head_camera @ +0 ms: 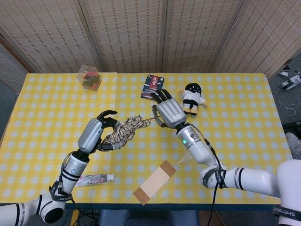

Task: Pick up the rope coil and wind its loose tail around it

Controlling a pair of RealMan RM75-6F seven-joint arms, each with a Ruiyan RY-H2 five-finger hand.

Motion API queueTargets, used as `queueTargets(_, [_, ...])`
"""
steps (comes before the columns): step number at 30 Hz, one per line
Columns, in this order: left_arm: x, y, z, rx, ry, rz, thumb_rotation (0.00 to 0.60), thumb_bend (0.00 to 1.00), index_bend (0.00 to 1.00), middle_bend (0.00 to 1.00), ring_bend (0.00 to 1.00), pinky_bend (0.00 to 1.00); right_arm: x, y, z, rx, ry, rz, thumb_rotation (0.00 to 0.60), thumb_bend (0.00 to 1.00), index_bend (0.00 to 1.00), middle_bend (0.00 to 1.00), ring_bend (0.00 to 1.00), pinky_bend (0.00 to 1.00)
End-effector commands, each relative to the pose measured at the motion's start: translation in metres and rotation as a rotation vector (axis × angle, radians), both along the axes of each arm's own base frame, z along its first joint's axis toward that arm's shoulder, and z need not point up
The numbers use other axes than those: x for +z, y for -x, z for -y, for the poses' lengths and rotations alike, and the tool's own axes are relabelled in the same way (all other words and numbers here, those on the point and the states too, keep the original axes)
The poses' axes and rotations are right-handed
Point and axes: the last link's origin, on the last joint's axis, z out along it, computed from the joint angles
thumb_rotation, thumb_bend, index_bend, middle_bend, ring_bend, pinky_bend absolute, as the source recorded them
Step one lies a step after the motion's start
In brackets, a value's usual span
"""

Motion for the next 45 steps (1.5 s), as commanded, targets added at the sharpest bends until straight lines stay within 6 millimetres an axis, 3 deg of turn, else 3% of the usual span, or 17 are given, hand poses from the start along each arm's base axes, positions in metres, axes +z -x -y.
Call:
queueTargets(1, [0.004,0.002,-0.004,0.015,-0.016,-0.005,0.539,0.31,0.74,0.73,0.56,0.19,-0.006,0.009,-0.003,-0.008,-0.016,-0.015,0.600,0.36,0.61,0.11,0.00,0.00])
queueTargets(12, [0.011,0.017,-0.025,0.099,-0.054,-0.029,0.543,0.31,0.75,0.73,0.56,0.19,-0.024,0.036,-0.011,-0.036,-0.060,-0.071,0.600,0.36,0.61,0.11,0.00,0.00])
queueTargets(20, [0.013,0.024,-0.031,0.121,-0.075,-0.057,0.543,0.31,0.75,0.73,0.56,0.19,-0.032,0.042,-0.019,-0.030,-0.087,-0.083,0.600,0.36,0.61,0.10,0.00,0.00])
queueTargets(22, [0.013,0.026,-0.032,0.122,-0.088,-0.073,0.542,0.31,0.75,0.73,0.56,0.19,-0.031,0.042,-0.021,-0.026,-0.088,-0.088,0.600,0.36,0.55,0.06,0.00,0.00])
queueTargets(24, [0.014,0.029,-0.033,0.126,-0.100,-0.089,0.542,0.31,0.74,0.73,0.56,0.19,-0.029,0.042,-0.023,-0.026,-0.089,-0.078,0.600,0.33,0.37,0.01,0.00,0.00])
queueTargets(26, [0.014,0.032,-0.034,0.130,-0.111,-0.105,0.545,0.31,0.74,0.73,0.56,0.19,-0.023,0.041,-0.027,-0.025,-0.086,-0.065,0.600,0.30,0.16,0.00,0.00,0.00])
queueTargets(29, [0.014,0.036,-0.035,0.132,-0.124,-0.129,0.545,0.31,0.75,0.73,0.56,0.19,-0.012,0.041,-0.032,-0.018,-0.073,-0.043,0.600,0.27,0.01,0.00,0.00,0.00])
queueTargets(37, [0.011,0.052,-0.039,0.134,-0.175,-0.241,0.552,0.31,0.74,0.73,0.56,0.19,0.030,0.063,-0.056,-0.020,-0.009,-0.028,0.600,0.27,0.00,0.00,0.00,0.00])
queueTargets(45, [0.012,0.066,-0.043,0.173,-0.175,-0.310,0.552,0.31,0.74,0.73,0.56,0.19,0.078,0.107,-0.092,-0.059,0.128,-0.047,0.600,0.29,0.00,0.00,0.00,0.00])
